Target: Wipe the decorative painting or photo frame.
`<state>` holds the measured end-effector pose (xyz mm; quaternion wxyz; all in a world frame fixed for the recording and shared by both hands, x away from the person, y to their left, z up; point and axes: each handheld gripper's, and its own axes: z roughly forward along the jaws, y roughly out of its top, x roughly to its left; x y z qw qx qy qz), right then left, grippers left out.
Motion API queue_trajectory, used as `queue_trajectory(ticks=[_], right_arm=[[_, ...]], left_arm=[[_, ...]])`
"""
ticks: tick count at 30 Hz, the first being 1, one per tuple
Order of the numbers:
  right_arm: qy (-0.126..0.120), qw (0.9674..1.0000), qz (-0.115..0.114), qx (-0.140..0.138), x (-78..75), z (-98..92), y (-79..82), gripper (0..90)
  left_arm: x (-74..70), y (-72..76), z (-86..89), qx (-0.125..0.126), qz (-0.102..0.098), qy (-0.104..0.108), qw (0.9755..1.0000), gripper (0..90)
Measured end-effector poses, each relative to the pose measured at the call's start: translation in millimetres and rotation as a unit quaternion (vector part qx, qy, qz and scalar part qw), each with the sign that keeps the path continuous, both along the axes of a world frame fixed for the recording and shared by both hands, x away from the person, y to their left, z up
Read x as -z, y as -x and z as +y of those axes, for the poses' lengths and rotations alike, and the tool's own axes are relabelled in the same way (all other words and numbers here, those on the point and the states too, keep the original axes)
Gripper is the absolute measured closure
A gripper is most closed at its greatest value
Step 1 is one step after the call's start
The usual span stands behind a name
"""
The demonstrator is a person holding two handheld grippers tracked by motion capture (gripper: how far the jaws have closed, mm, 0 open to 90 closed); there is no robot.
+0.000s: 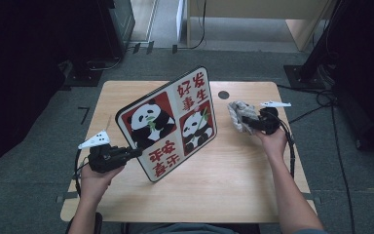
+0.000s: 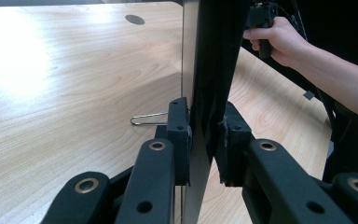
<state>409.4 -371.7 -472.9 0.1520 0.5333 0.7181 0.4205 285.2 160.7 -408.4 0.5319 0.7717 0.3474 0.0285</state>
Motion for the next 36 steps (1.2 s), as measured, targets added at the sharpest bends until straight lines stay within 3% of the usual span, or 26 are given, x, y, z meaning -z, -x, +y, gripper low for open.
queue_trajectory(ticks=[10, 18, 25, 36], right_arm=[[0.0, 0.9995, 0.008, 0.031, 11.2, -20.9, -7.2, 64.6], [0.012, 0.999, 0.018, 0.039, 21.2, -23.9, -12.2, 63.9], [-0.003, 0.9988, 0.019, 0.045, 28.8, -27.1, -15.4, 61.5], [0.003, 0.9986, 0.018, 0.05, 21.3, -27.0, -11.6, 42.7]], left_arm=[[0.4, -0.1, -0.1, 0.0, 0.002, 0.001, 1.0, 78.1], [0.7, -0.2, -0.3, 0.001, 0.003, 0.0, 1.0, 78.0], [0.8, 0.0, -0.4, 0.0, 0.004, -0.001, 1.0, 78.0], [0.5, -0.3, 0.3, 0.0, 0.006, 0.0, 1.0, 77.6]])
